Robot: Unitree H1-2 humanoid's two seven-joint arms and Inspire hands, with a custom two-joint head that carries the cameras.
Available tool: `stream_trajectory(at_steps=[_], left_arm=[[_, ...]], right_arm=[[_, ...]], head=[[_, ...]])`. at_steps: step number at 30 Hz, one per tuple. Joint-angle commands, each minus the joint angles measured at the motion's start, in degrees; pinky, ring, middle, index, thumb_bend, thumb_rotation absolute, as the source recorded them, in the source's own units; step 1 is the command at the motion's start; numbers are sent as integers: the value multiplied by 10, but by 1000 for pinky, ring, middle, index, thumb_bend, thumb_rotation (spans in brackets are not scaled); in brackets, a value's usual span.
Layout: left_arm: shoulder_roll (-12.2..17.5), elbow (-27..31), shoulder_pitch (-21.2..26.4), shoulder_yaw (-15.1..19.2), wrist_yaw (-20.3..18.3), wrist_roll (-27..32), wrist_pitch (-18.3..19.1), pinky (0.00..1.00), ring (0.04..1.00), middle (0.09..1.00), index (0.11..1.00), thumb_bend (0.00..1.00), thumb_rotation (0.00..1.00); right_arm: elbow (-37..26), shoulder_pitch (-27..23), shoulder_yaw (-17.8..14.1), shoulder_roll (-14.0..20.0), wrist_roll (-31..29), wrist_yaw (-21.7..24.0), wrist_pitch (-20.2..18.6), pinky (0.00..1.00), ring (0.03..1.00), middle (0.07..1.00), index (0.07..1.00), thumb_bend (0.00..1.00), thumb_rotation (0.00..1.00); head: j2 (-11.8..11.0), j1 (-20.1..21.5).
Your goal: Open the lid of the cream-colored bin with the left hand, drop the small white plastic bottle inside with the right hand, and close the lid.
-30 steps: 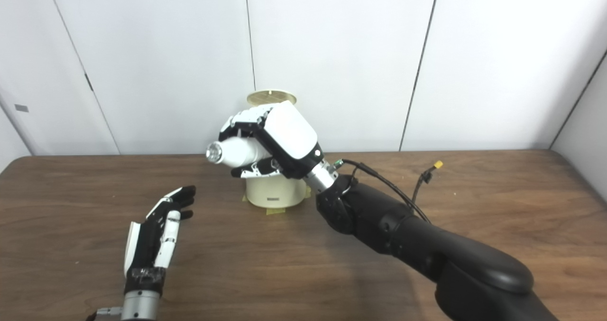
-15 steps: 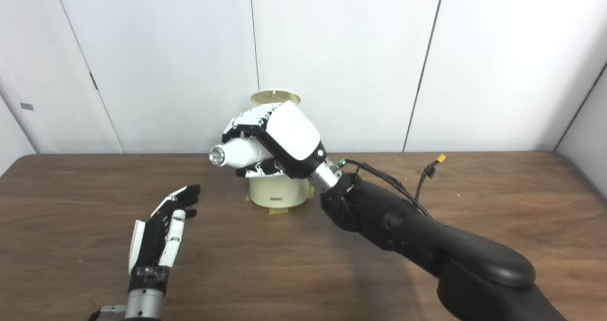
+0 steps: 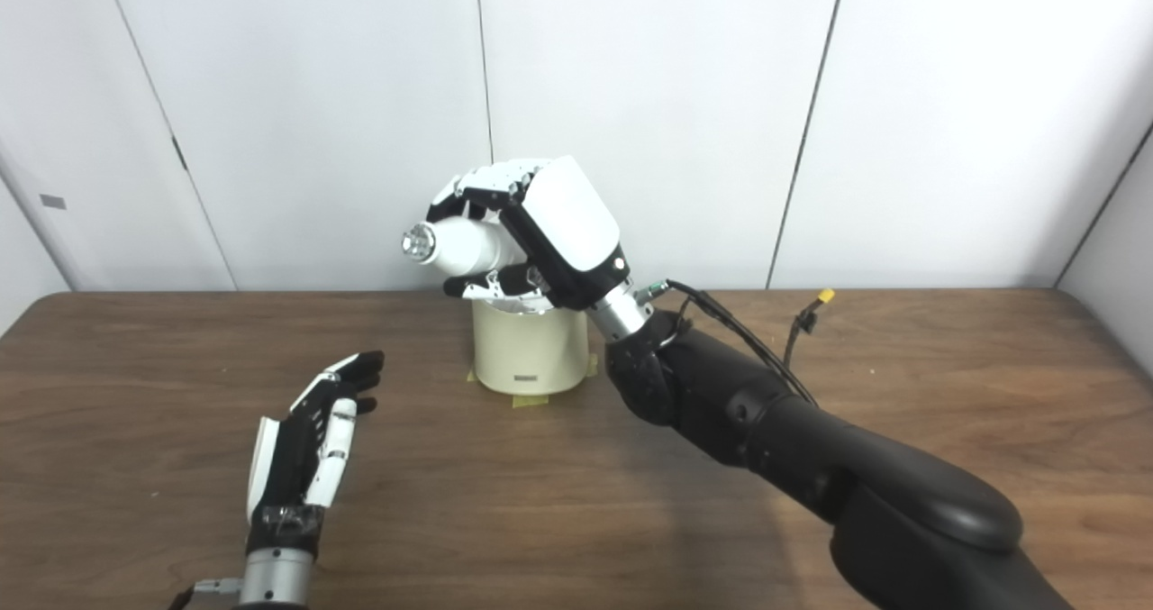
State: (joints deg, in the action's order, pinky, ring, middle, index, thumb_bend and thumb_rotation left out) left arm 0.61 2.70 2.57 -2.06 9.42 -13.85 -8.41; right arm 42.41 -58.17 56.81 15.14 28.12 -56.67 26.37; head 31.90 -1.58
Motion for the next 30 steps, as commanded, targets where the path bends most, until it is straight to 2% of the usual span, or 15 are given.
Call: stream_trajectory(at_steps=[1,15,30], left_arm=[[-8,-25,-21,-8,8,-13,-25,745,808,810,793,175,811],[-6,-25,-22,-9,8,-19,-28,740,806,812,798,179,838],[-7,-21,-24,-12,9,-27,-27,740,807,813,803,182,859]], right_arm=[[-9,-29,-15,10,-14,-15,6,375,417,497,521,511,0],[23,-30,-21,3,-26,-36,6,358,411,499,527,510,0],[49,-10,-48,-12,-49,-25,6,366,427,495,503,514,0]], head=[[1,0],[2,-2],[3,-8]])
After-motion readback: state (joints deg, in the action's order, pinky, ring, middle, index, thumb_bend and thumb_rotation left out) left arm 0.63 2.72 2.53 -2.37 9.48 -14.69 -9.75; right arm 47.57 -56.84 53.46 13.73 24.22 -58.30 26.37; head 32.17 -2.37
